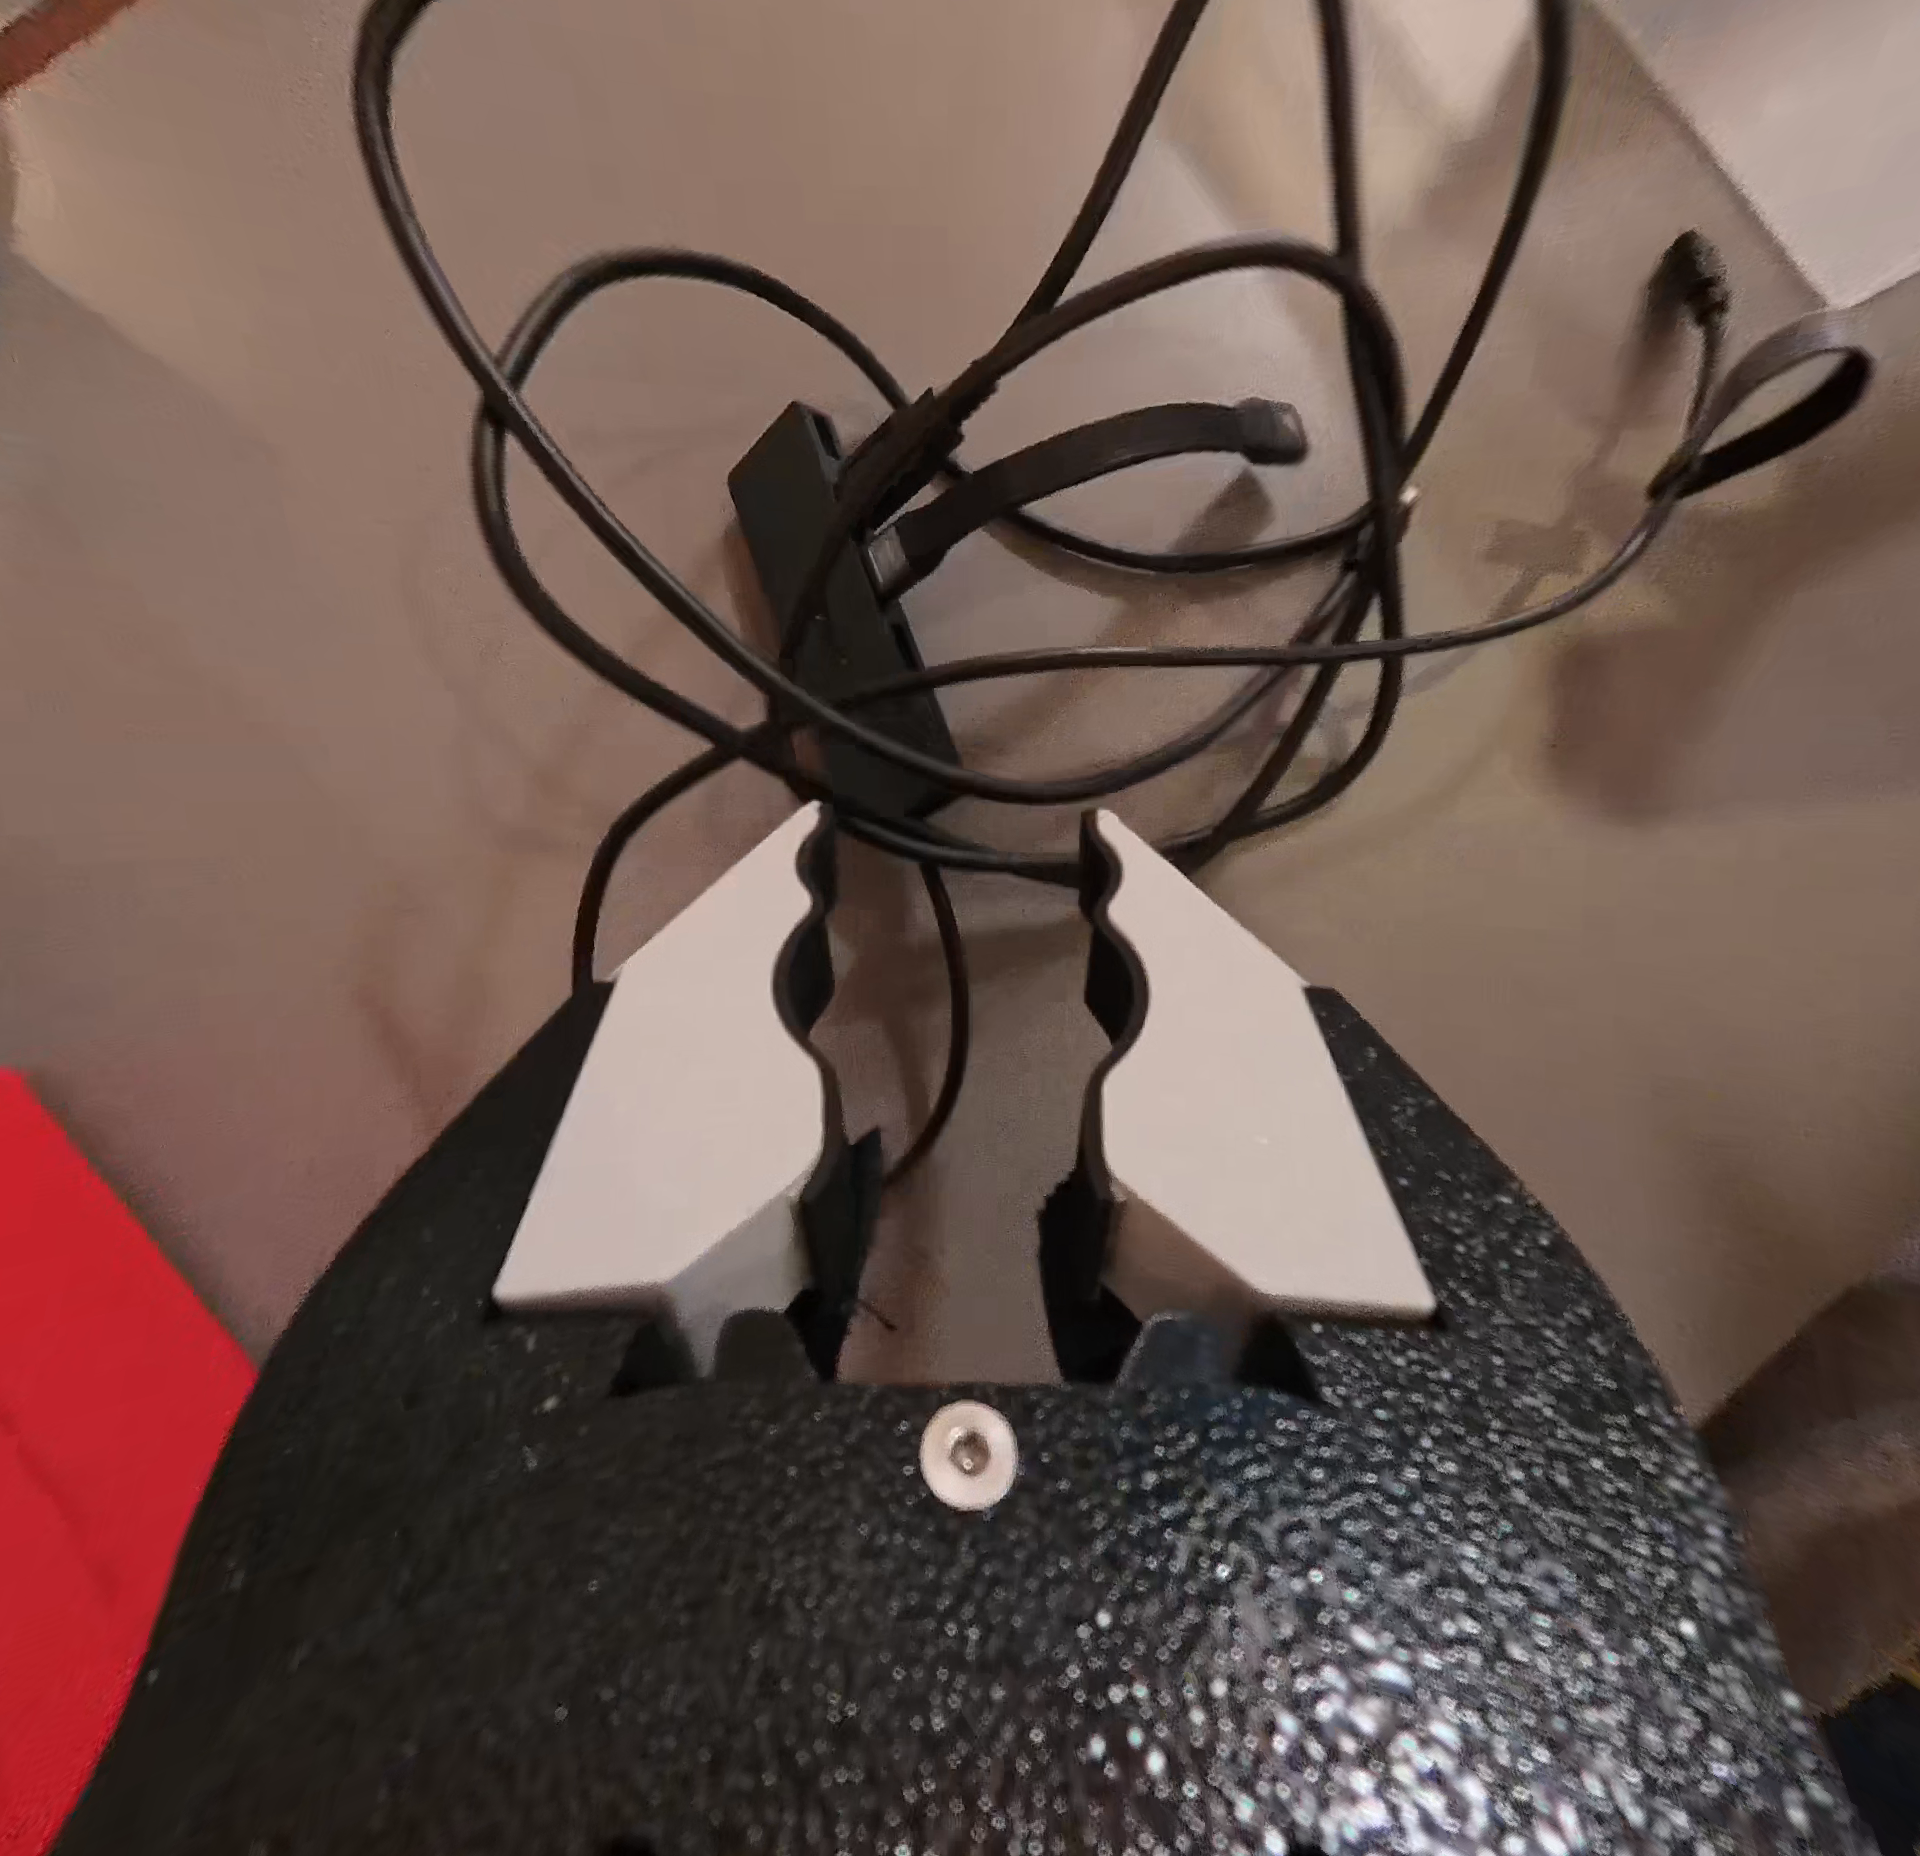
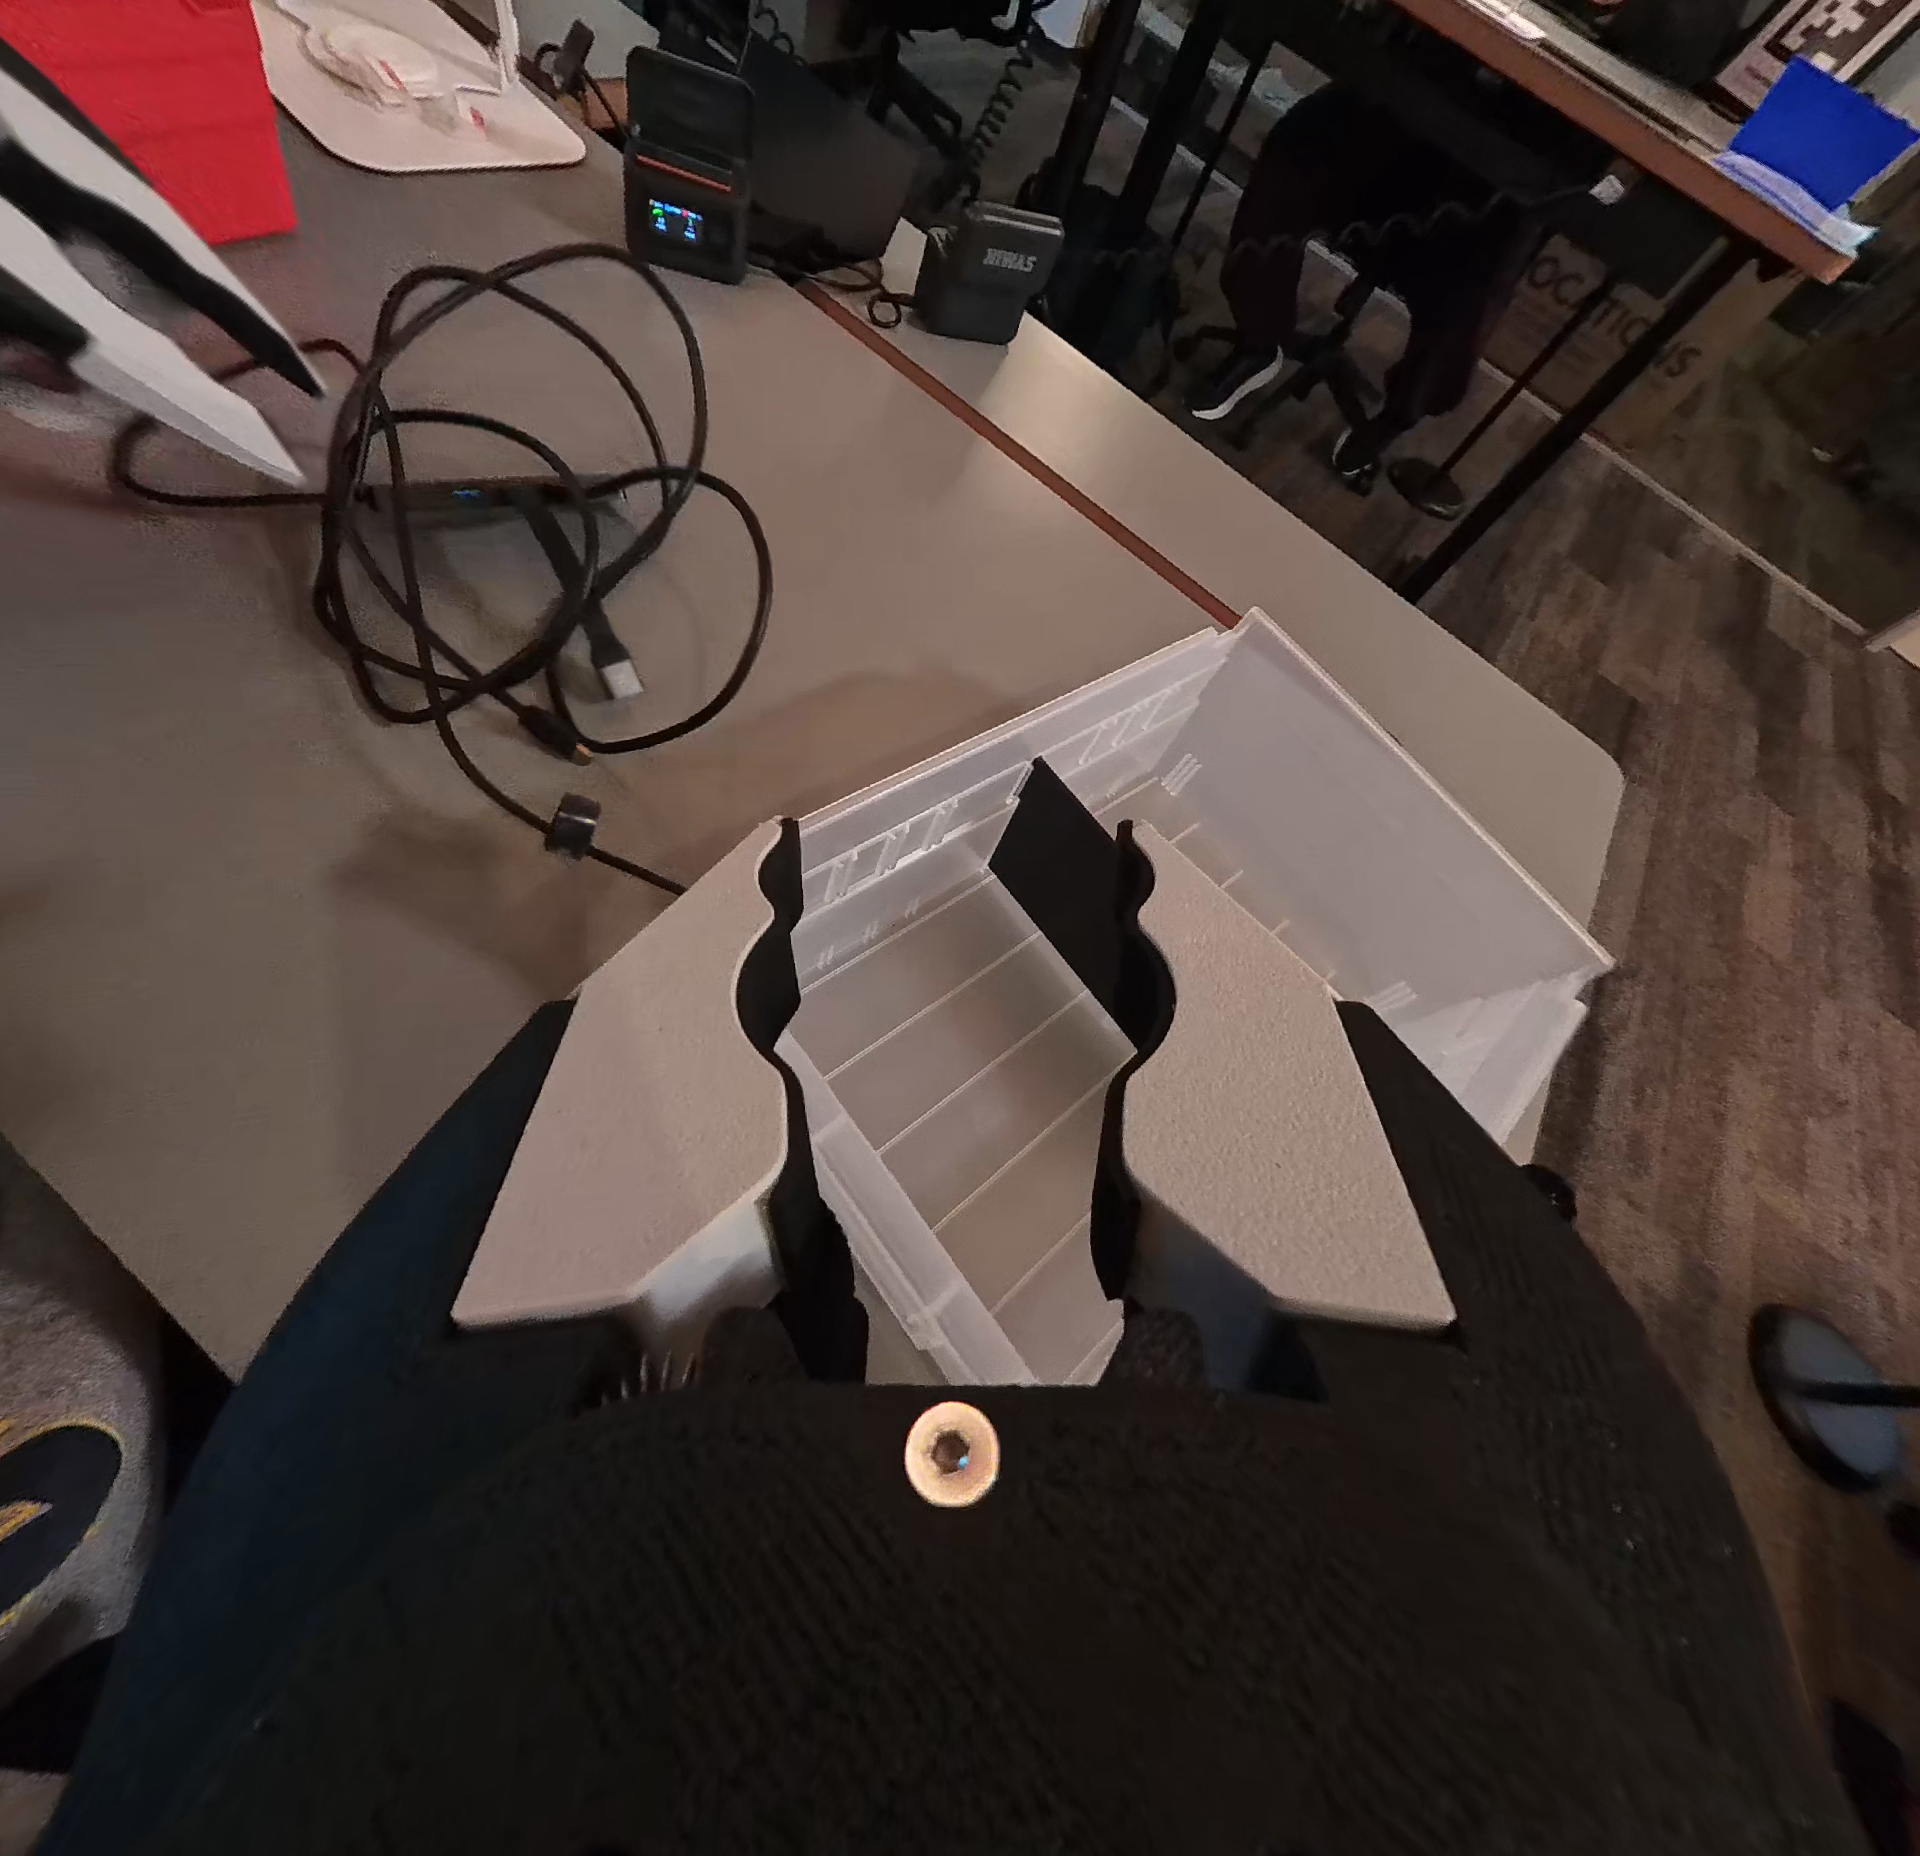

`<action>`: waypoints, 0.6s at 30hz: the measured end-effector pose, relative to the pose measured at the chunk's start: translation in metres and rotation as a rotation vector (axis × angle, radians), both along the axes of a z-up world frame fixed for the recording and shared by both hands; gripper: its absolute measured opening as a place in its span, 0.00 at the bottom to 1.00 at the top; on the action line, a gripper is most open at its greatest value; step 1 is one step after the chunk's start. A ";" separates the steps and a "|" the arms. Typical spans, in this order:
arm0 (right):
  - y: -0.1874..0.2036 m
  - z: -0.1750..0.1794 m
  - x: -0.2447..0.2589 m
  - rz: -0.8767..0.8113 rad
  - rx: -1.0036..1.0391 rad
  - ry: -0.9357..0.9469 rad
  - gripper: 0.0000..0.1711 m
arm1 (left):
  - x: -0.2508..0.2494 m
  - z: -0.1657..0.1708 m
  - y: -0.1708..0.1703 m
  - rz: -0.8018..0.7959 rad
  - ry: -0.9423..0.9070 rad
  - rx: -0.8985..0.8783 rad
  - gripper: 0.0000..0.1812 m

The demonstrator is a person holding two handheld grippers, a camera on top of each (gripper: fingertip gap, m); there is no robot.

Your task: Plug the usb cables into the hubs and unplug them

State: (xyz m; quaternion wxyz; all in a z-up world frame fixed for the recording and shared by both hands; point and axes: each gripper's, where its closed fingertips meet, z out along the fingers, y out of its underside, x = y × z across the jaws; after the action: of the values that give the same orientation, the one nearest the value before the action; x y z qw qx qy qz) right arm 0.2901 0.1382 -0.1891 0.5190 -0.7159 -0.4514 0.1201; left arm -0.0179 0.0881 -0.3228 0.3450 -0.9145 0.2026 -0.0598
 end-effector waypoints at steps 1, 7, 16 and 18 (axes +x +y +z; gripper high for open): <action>0.001 -0.001 -0.002 0.002 0.000 -0.003 0.34 | -0.002 0.007 -0.006 0.011 -0.016 0.024 0.25; 0.000 -0.010 -0.037 0.079 -0.017 -0.005 0.34 | -0.030 0.041 0.000 0.147 -0.046 0.230 0.25; -0.023 -0.050 -0.156 0.285 -0.168 0.035 0.29 | -0.056 0.004 0.064 0.241 -0.221 0.110 0.31; -0.020 -0.061 -0.174 0.290 -0.167 -0.022 0.30 | -0.050 -0.009 0.073 0.213 -0.311 0.028 0.32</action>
State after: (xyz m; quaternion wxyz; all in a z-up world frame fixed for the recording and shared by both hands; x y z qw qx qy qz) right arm 0.1156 0.1185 -0.2497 0.4299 -0.6850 -0.5443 0.2230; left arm -0.0677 0.1611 -0.3318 0.3892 -0.9057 0.0498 -0.1608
